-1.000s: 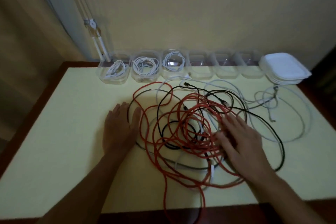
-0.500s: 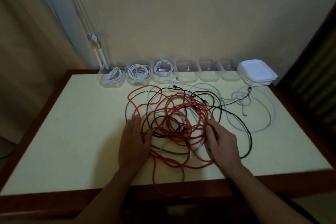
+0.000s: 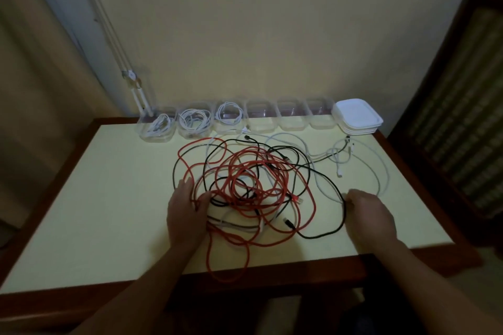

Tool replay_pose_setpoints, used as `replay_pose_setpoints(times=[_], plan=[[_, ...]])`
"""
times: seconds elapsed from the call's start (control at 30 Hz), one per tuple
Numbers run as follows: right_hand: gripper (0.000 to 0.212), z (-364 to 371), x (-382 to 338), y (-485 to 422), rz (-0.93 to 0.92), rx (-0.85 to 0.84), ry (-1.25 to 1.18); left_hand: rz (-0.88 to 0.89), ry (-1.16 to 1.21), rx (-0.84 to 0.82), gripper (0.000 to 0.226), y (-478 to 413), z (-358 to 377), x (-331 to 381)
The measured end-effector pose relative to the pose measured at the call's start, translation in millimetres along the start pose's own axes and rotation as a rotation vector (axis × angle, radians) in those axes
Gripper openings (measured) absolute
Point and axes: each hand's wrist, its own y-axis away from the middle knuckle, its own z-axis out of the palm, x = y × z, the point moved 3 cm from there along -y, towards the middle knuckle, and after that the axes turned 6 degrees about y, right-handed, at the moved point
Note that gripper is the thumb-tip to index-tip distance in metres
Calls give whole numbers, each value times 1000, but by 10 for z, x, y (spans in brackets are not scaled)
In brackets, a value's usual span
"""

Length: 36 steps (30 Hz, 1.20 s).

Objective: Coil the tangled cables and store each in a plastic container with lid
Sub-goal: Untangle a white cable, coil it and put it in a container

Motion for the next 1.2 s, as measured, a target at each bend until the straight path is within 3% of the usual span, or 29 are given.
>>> replay_pose_setpoints(times=[0.1, 0.27, 0.37, 0.47, 0.53, 0.67, 0.8, 0.93, 1.2], plan=[[20, -138, -61, -19, 58, 4, -38, -14, 72, 12, 59, 66, -13, 251], [15, -652, -152, -459, 263, 124, -442, 74, 162, -12, 56, 73, -90, 746], [16, -1173, -287, -724, 181, 220, -479, 199, 187, -44, 52, 69, -190, 1124], [13, -1650, -486, -885, -30, 275, -342, 263, 181, -93, 47, 101, -303, 1515], [12, -1915, -549, -952, -62, 299, -270, 303, 186, -107, 44, 126, -357, 1749], [23, -2463, -424, -989, 237, 447, -485, 365, 233, -125, 39, 198, -466, 2092], [15, -2766, -520, -947, 115, 411, -805, 382, 269, -146, 36, 293, -583, 2361], [22, -3141, -630, -834, -36, 396, -1062, 413, 273, -191, 41, 335, -635, 2683], [17, -3440, -703, -410, -189, 149, -1383, 404, 207, -279, 63, 233, -439, 3205]])
